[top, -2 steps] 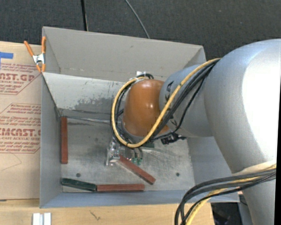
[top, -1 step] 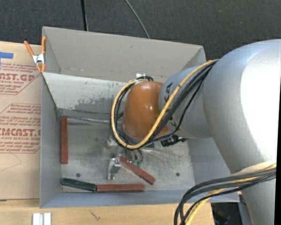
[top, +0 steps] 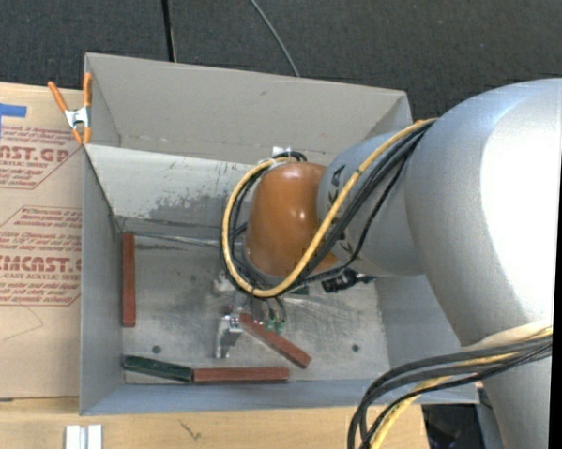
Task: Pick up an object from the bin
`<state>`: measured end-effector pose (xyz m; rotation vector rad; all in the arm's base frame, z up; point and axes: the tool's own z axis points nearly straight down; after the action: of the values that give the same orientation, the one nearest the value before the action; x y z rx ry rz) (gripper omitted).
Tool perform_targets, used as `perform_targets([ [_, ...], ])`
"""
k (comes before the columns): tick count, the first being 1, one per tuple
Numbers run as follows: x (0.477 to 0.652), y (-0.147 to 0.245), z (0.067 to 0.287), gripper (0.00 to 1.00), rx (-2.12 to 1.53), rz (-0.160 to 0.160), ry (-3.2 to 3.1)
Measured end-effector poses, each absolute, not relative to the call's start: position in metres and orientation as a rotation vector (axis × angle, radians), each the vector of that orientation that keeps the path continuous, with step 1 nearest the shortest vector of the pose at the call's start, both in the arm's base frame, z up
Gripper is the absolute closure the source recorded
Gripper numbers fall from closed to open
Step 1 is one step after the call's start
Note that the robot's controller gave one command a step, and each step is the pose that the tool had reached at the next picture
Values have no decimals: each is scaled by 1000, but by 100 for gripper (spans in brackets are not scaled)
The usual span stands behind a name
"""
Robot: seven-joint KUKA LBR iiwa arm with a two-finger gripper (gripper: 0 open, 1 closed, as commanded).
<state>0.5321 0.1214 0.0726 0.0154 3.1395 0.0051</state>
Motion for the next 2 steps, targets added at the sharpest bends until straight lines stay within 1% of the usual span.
perform_targets([
  [1, 516, 56, 76, 100, 31, 5, 3126],
  [2, 516, 56, 76, 100, 31, 5, 3126],
])
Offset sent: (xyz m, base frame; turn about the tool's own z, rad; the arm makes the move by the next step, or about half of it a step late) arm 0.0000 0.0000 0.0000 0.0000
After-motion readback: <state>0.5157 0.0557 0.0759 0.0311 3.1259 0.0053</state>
